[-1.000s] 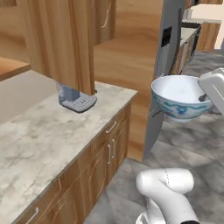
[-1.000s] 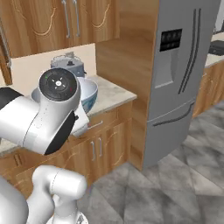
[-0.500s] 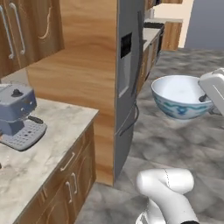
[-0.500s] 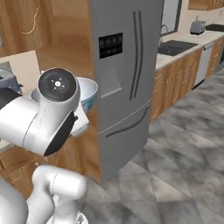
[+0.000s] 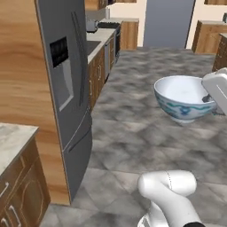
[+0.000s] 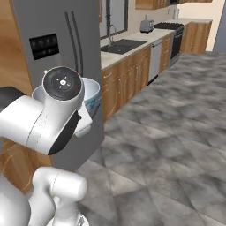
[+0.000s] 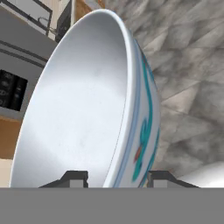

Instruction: Move the bowls from the cabinet to the plates on the dining table.

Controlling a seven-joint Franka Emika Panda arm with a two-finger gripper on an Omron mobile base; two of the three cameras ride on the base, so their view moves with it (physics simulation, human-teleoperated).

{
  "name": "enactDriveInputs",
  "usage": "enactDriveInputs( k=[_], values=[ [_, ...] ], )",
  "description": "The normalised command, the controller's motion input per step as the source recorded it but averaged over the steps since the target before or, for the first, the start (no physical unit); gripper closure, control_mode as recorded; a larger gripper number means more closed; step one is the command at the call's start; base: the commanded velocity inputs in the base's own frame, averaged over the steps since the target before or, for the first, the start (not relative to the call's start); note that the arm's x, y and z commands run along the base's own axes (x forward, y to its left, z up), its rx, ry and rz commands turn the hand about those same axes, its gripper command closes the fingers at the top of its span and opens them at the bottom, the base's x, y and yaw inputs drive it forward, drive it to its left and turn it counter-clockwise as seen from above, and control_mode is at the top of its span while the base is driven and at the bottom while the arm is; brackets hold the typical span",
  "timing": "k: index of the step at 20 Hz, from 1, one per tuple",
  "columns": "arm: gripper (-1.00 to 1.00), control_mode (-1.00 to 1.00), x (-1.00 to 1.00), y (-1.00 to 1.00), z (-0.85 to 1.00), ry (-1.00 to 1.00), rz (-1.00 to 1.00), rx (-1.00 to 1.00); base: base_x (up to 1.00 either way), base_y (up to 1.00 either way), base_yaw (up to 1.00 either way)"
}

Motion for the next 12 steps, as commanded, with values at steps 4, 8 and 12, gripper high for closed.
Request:
enactDriveInputs(
  k=[4,8,12],
  values=[
    [1.0,1.0,0.0,0.0,0.0,0.0,0.0,0.0,0.1,-0.37,-0.22],
    [1.0,1.0,0.0,0.0,0.0,0.0,0.0,0.0,0.31,-0.31,-0.17],
    [1.0,1.0,0.0,0.0,0.0,0.0,0.0,0.0,0.98,-0.18,-0.04]
  ],
)
